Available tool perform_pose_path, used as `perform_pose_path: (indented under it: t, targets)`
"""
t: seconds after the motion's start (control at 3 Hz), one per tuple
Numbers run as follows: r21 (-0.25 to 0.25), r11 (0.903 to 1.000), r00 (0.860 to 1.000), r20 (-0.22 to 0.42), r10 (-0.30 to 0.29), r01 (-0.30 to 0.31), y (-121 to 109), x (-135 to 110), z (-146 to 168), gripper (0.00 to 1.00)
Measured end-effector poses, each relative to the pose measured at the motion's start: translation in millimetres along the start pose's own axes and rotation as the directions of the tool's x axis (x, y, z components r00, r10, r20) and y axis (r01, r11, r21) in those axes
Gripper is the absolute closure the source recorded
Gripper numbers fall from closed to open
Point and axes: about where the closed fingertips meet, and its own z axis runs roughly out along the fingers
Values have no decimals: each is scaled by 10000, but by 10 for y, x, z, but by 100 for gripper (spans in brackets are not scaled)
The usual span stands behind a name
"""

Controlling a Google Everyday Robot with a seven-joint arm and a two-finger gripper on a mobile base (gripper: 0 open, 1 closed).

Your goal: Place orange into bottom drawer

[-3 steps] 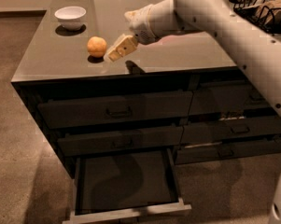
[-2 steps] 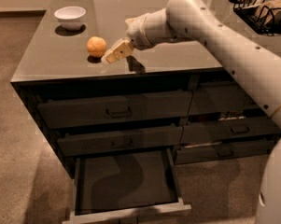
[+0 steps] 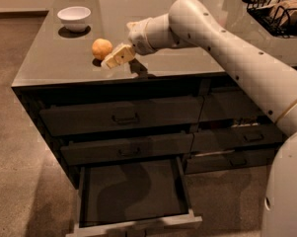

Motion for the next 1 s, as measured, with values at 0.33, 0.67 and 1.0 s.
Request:
perform_pose_path:
  t: [0.33, 0.67, 1.0]
  targets:
    - [48, 9997, 9990, 379, 246, -248, 83, 48, 253, 0]
    - [476, 9971, 9955, 769, 552, -589, 68, 53, 490, 0]
    - [638, 9915, 9866, 1246, 1050, -1136, 71, 53, 674, 14]
